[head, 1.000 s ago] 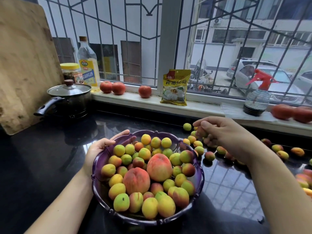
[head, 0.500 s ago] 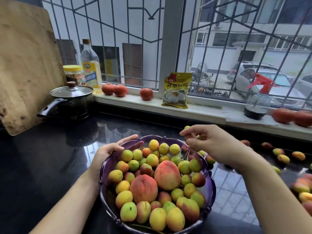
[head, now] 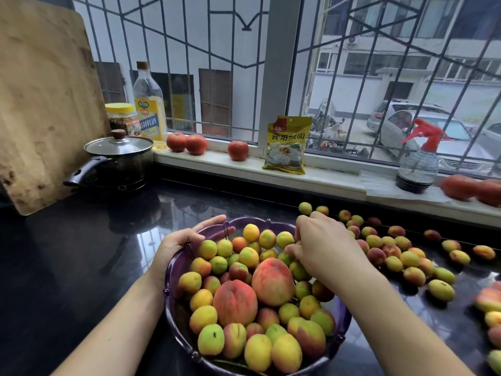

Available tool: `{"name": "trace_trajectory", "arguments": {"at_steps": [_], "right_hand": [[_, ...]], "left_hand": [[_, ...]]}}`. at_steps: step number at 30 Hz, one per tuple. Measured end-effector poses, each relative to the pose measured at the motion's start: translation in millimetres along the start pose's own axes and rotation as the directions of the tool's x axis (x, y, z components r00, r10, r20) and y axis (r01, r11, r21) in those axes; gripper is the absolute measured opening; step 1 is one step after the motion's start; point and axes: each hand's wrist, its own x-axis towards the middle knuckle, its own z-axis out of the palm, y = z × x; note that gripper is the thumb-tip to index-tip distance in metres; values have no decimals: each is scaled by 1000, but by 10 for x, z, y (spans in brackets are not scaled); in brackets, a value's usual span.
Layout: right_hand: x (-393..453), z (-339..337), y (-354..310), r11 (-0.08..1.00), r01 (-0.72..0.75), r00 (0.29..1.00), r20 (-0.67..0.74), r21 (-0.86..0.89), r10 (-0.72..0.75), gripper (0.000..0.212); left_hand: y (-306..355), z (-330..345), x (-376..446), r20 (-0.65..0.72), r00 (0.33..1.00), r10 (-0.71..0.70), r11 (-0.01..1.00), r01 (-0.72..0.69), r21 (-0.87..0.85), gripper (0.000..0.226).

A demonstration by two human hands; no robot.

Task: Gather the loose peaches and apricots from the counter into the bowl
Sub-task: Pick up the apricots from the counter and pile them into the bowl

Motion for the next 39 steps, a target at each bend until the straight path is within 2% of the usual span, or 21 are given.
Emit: {"name": "trace_trajectory", "arguments": {"at_steps": [5, 6, 8, 10, 11, 13, 16, 18, 19, 22, 24, 26, 30, 32, 35, 37, 39], "right_hand": [[27, 36, 12, 1000, -2, 1000, 22, 18, 1, 30], [39, 4, 26, 995, -21, 999, 45, 93, 17, 31], [76, -119, 128, 927, -105, 994, 54, 361, 92, 28], [112, -255, 319, 834, -161, 972, -63, 528, 227, 21], [126, -305, 449, 826, -181, 949, -124, 533, 288, 16], [128, -326, 702, 846, -275, 922, -125, 457, 367, 10], [141, -145, 943, 872, -404, 915, 129, 277, 383, 11], [146, -38, 932, 899, -395, 901, 271, 189, 338, 10], [153, 2, 906, 911, -385, 897, 292, 151, 331, 11], [194, 109, 836, 928, -370, 909, 223, 41, 352, 16], [223, 232, 831, 936, -349, 919, 207, 33, 336, 19], [244, 362, 832, 929, -365, 911, 231, 62, 343, 22], [240, 429, 852, 924, -381, 902, 238, 41, 361, 9], [236, 344, 875, 916, -384, 911, 209, 119, 355, 9], [221, 89, 886, 807, -373, 927, 150, 457, 343, 8], [168, -109, 809, 682, -276, 959, 145, 677, 245, 9], [91, -276, 704, 613, -166, 986, 152, 772, 75, 14]], "left_hand": [[-16, 17, -10, -6, 1000, -1, 1000, 1, -21, 105], [-14, 15, -3, -10, 1000, -4, 1000, 4, -29, 103], [11, -8, 33, -28, 999, -28, 998, 26, -50, 95], [37, -25, 69, -25, 998, -59, 996, 58, -63, 101], [36, -40, 79, -19, 998, -63, 995, 62, -75, 105], [2, -88, 84, 17, 1000, -26, 994, 28, -104, 99], [-22, -102, 62, 73, 997, 22, 990, -11, -143, 96], [-9, -130, 50, 56, 998, 29, 990, -21, -139, 98], [6, -135, 38, 32, 999, 29, 990, -25, -135, 99], [28, -204, 53, -52, 997, 51, 982, -59, -181, 106], [35, -218, 80, -101, 992, 71, 978, -90, -190, 112], [18, -181, 87, -83, 994, 67, 980, -82, -182, 107], [-1, -93, 40, -9, 1000, 30, 981, -31, -192, 95], [5, -70, 19, 55, 998, 18, 986, -9, -169, 86], [-2, -67, 15, 51, 999, 2, 989, 6, -150, 86], [-4, -74, 10, 49, 999, 5, 990, 2, -139, 89], [16, -98, 7, 28, 1000, 10, 991, -7, -133, 91]]}}
